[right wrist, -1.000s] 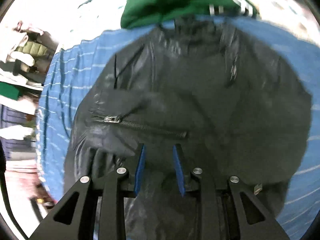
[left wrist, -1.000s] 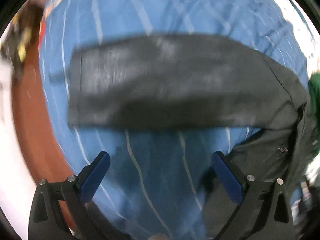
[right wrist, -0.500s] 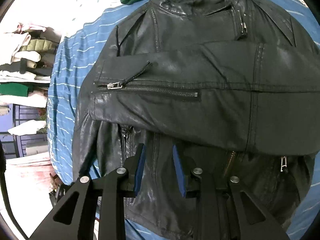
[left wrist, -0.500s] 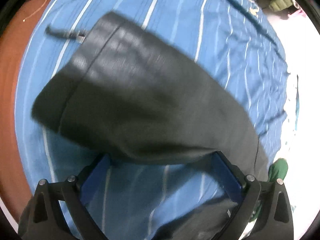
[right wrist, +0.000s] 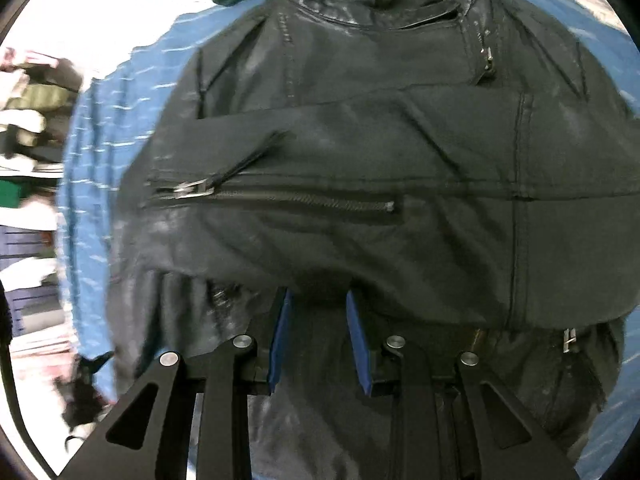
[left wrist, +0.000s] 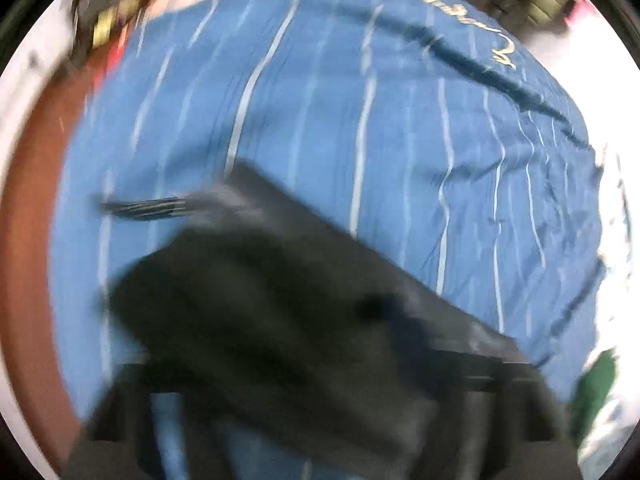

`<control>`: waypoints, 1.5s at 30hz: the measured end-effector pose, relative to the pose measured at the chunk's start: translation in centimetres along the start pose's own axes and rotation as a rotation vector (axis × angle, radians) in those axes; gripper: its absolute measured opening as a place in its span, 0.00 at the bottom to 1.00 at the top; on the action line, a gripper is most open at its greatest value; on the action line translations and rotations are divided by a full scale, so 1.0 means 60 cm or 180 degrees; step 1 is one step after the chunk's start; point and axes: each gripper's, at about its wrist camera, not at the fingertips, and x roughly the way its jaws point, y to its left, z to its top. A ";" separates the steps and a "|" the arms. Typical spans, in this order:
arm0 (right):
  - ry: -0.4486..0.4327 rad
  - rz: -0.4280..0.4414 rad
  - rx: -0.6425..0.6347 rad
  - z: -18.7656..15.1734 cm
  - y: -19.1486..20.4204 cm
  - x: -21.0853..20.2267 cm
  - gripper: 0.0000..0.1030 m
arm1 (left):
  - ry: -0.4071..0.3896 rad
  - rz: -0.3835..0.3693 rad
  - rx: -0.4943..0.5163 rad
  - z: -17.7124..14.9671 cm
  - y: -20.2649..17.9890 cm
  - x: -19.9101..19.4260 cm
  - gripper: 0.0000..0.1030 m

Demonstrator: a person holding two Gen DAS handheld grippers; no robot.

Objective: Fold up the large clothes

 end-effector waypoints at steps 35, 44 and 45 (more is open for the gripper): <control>-0.0890 -0.1152 0.0991 -0.001 -0.250 -0.184 0.63 | -0.0294 -0.1413 0.4458 -0.673 -0.548 -0.323 0.04; -0.0802 -0.1118 0.1482 -0.087 -0.498 -0.230 0.63 | 0.0261 -0.0685 0.4999 -0.848 -0.514 -0.170 0.12; -0.0832 -0.1083 0.1488 -0.094 -0.512 -0.234 0.63 | 0.0262 -0.0696 0.4980 -0.845 -0.508 -0.174 0.12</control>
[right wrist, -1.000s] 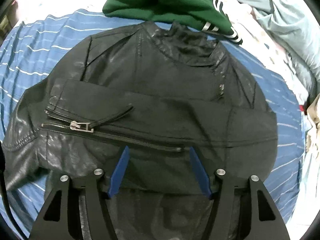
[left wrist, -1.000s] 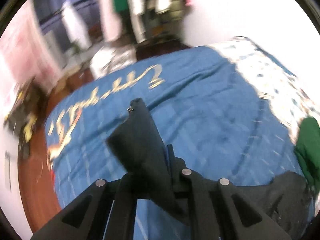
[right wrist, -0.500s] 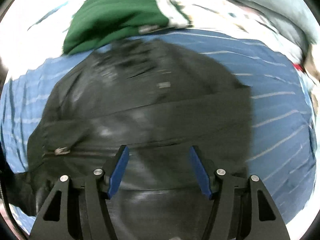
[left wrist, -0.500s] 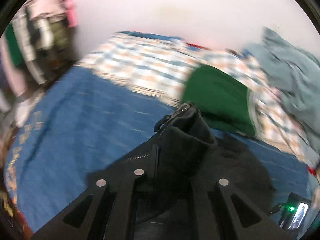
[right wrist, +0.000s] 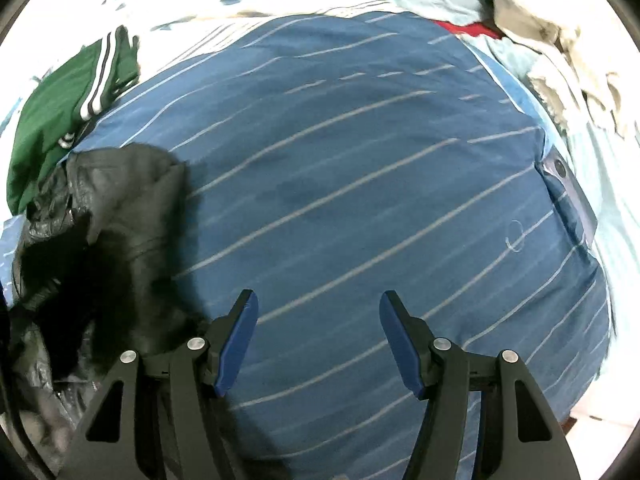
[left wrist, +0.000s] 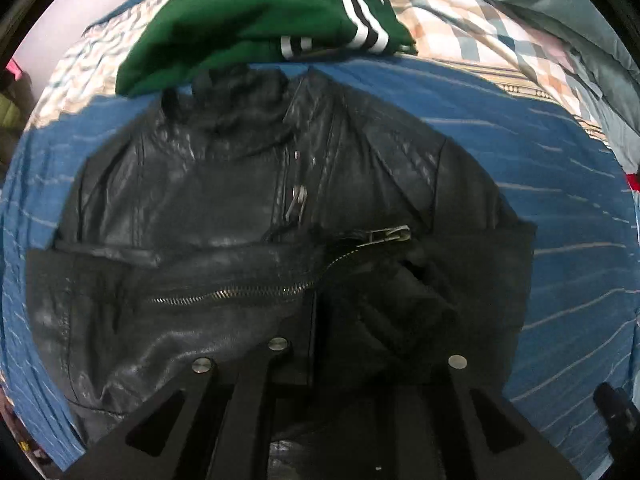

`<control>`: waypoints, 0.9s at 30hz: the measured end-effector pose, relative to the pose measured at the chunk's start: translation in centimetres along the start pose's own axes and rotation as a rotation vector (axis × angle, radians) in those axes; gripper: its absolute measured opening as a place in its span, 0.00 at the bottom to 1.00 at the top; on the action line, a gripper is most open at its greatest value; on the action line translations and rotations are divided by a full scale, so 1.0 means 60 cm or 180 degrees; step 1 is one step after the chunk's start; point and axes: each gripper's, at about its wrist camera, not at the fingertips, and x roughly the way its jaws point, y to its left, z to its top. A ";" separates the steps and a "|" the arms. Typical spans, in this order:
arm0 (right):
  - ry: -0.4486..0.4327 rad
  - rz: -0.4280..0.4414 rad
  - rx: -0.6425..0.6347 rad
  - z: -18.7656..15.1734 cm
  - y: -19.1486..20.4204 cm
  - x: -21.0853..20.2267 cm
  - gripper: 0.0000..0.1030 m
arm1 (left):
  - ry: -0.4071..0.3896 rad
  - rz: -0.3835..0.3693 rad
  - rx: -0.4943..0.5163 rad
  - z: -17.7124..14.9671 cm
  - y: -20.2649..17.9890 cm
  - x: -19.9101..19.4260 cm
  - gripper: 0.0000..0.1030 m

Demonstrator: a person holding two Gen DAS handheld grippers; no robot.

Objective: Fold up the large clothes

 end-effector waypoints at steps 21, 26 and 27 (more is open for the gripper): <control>0.1368 0.0115 -0.0948 -0.111 0.056 0.175 0.77 | 0.0587 0.1233 -0.0812 -0.312 0.335 0.010 0.99; 0.1420 -0.0033 -0.0919 -0.107 0.074 0.204 0.89 | 0.0432 0.1136 -0.0955 -0.319 0.337 0.016 1.00; 0.1460 -0.0050 -0.0864 -0.105 0.074 0.210 0.91 | 0.0446 0.1111 -0.0999 -0.317 0.339 0.016 1.00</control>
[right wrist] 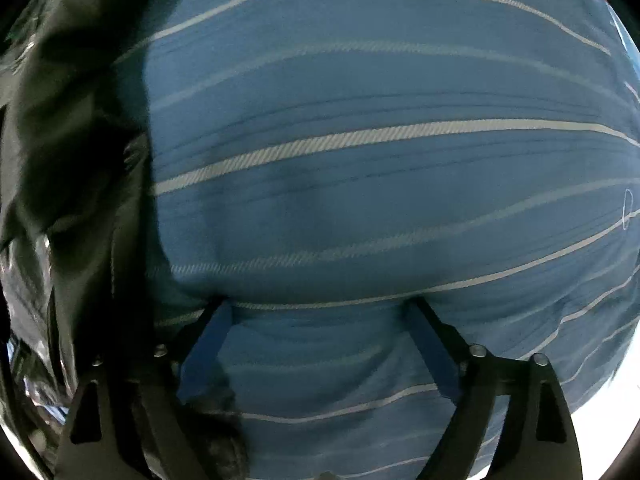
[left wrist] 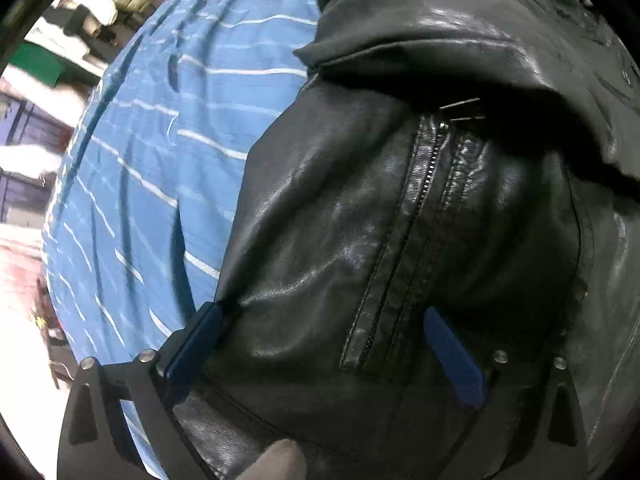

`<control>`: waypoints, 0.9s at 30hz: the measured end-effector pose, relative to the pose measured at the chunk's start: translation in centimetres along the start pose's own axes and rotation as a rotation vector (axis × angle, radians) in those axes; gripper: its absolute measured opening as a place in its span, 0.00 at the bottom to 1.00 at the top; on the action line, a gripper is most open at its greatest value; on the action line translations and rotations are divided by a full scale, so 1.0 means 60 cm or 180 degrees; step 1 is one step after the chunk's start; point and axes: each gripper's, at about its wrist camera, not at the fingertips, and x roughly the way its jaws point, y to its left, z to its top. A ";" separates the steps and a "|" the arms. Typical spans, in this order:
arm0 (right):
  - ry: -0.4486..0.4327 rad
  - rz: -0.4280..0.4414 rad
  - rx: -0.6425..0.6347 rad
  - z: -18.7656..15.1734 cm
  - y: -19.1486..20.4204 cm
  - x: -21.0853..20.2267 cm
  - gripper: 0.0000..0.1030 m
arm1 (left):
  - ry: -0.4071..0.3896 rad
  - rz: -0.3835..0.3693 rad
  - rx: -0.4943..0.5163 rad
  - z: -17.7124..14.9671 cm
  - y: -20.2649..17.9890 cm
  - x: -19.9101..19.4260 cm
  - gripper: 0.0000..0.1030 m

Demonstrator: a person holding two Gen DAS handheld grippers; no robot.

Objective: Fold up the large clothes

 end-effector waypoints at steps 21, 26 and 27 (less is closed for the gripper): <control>-0.0294 0.1397 -0.0253 0.118 0.165 -0.159 0.44 | -0.0329 0.0015 -0.0229 0.192 0.035 -0.123 0.99; -0.0158 0.1275 -0.0238 0.146 0.200 -0.100 0.48 | -0.0341 0.0120 -0.0156 0.205 0.026 -0.110 0.99; -0.0233 0.1217 -0.0282 0.140 0.209 -0.103 0.39 | -0.0342 0.0141 -0.0149 0.204 0.025 -0.111 0.99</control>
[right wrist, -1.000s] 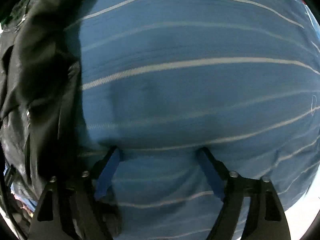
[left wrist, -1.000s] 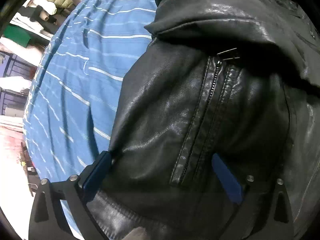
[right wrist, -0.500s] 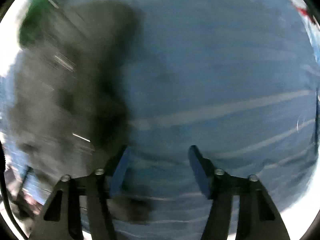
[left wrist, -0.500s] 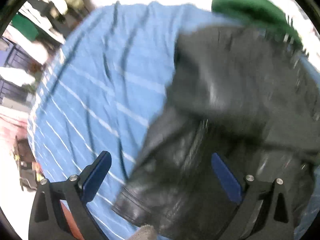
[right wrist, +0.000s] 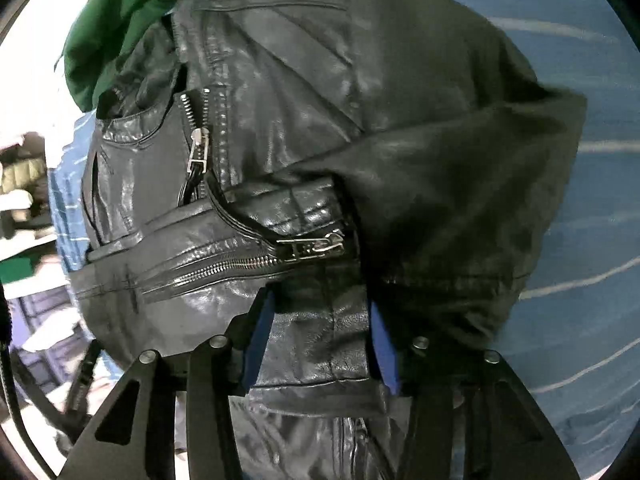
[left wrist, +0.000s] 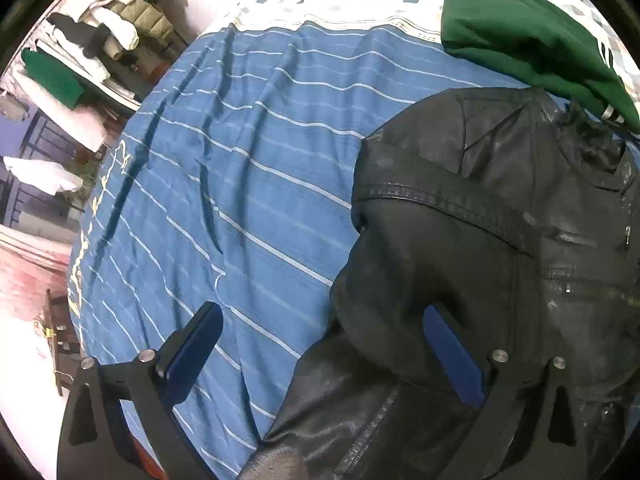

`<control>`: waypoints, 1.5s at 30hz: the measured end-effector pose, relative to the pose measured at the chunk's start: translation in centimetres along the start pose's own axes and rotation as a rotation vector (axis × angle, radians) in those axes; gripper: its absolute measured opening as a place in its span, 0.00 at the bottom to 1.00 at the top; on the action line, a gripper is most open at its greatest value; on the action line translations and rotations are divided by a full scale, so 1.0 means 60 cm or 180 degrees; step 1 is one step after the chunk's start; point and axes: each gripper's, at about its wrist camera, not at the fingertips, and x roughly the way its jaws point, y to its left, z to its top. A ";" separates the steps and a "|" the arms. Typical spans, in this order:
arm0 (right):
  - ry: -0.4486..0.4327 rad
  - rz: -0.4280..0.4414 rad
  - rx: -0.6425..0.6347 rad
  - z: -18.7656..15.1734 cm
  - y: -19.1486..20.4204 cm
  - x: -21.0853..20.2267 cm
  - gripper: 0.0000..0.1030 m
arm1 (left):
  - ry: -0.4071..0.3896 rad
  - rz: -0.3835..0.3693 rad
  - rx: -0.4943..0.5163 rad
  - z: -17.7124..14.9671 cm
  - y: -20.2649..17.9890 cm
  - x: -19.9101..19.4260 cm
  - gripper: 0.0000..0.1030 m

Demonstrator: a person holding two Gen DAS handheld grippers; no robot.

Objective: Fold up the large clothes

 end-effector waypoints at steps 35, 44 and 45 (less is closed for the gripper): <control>0.0273 -0.0106 -0.0092 -0.247 -0.123 -0.036 0.14 | 0.0355 0.0462 0.0433 -0.152 -0.057 -0.004 1.00; 0.0135 -0.0213 0.0096 -0.274 -0.162 -0.037 0.16 | 0.0386 0.0464 0.0639 -0.202 -0.053 0.044 1.00; 0.0134 -0.0076 0.0105 -0.280 -0.165 -0.053 0.16 | 0.0395 0.0412 0.0606 -0.202 -0.049 0.040 1.00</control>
